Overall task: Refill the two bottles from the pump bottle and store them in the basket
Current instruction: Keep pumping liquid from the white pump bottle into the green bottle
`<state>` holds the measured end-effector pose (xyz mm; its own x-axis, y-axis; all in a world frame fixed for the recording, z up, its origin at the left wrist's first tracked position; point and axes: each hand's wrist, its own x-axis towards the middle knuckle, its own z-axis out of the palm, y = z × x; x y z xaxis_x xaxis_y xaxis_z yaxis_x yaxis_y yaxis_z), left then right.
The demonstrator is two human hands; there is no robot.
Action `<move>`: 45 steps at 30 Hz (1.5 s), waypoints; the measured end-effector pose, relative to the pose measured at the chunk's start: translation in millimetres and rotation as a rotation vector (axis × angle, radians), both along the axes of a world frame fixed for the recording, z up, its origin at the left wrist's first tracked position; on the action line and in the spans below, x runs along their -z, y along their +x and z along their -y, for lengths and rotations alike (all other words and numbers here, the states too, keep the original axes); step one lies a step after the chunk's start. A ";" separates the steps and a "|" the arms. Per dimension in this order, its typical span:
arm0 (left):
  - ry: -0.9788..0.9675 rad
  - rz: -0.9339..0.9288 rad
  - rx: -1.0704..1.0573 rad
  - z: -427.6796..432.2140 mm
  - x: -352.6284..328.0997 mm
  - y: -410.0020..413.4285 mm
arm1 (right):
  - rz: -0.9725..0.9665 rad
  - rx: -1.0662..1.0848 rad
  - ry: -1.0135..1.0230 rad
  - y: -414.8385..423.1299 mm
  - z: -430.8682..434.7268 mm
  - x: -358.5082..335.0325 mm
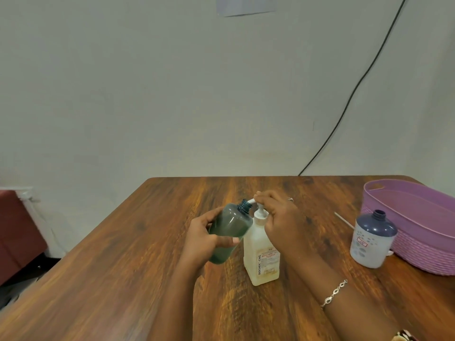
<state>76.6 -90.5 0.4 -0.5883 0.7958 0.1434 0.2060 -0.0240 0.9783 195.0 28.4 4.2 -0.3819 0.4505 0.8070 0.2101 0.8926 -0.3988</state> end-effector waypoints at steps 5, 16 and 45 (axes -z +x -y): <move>-0.013 -0.009 -0.008 -0.2 0.0 -1.1 | 0.100 0.041 0.113 -1.4 0.7 -12.5; 0.000 -0.027 0.019 2.6 -2.2 3.1 | 0.005 0.093 0.160 -3.5 14.7 1.0; 0.020 0.058 0.012 2.7 0.4 4.0 | -0.116 0.040 -0.029 -12.3 6.0 0.3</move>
<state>80.6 -93.2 0.0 -0.5867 0.8000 0.1255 0.1488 -0.0458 0.9878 182.7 22.4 3.9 -0.2675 0.4878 0.8310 0.1964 0.8719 -0.4486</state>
